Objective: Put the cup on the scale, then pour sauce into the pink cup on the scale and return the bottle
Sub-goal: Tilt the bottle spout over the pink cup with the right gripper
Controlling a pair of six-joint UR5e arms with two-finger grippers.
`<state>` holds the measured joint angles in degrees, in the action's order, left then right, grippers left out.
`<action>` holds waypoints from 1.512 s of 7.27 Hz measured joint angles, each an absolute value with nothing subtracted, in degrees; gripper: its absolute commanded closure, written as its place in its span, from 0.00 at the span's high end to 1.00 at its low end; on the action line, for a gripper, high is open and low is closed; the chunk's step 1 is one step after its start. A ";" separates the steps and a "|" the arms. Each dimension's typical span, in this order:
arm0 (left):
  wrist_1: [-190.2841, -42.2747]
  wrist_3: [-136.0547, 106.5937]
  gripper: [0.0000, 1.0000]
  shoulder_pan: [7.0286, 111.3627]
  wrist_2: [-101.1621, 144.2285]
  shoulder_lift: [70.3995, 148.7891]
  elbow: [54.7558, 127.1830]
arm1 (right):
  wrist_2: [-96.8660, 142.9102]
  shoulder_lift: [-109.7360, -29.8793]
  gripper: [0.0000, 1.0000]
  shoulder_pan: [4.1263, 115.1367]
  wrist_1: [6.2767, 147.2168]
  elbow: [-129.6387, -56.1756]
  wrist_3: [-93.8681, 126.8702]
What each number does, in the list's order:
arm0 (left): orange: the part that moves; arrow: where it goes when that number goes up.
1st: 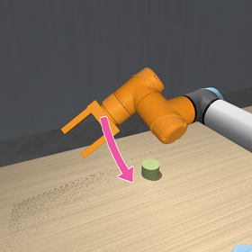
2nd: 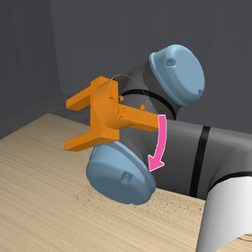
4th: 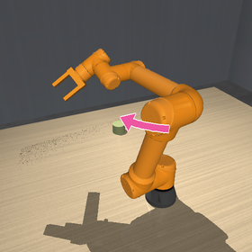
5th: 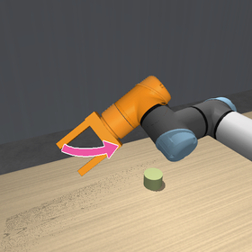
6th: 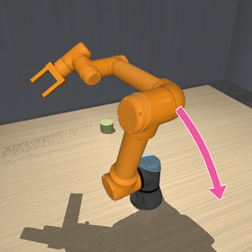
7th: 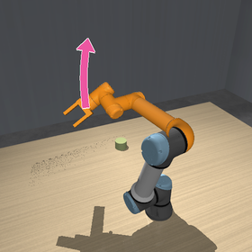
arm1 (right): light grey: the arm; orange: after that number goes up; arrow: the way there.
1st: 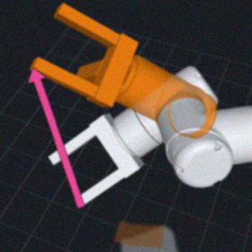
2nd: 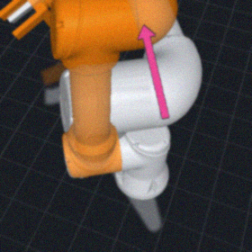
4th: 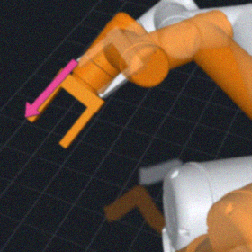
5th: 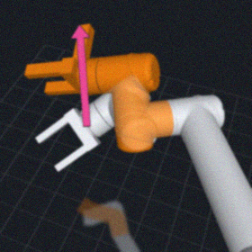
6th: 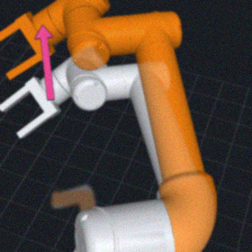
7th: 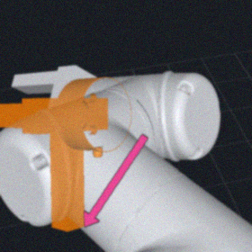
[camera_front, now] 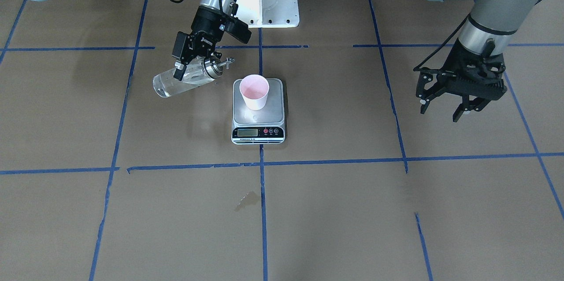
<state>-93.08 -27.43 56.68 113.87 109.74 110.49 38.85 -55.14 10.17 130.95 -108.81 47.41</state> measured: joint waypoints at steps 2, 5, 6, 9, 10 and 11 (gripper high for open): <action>-93.08 -27.57 0.73 56.62 113.90 109.77 110.49 | 38.85 -53.47 0.00 10.33 133.45 -106.59 46.48; -93.08 -27.67 0.73 56.60 113.91 109.81 110.48 | 38.77 -52.07 0.00 10.40 139.92 -105.92 43.90; -93.08 -27.70 0.73 56.60 113.93 109.82 110.48 | 38.74 -51.59 0.00 10.46 141.85 -105.87 42.90; -93.08 -27.89 0.73 56.60 113.99 109.86 110.49 | 38.60 -51.15 0.00 10.57 143.97 -105.40 40.89; -93.08 -27.93 0.73 56.60 113.99 109.86 110.51 | 38.54 -50.90 0.00 10.60 144.43 -104.93 40.69; -93.08 -27.94 0.73 56.60 113.99 109.87 110.52 | 38.47 -49.99 0.00 10.71 145.69 -104.22 40.28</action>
<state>-93.08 -27.94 56.60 113.99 109.87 110.52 38.47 -49.99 10.71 145.69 -104.22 40.28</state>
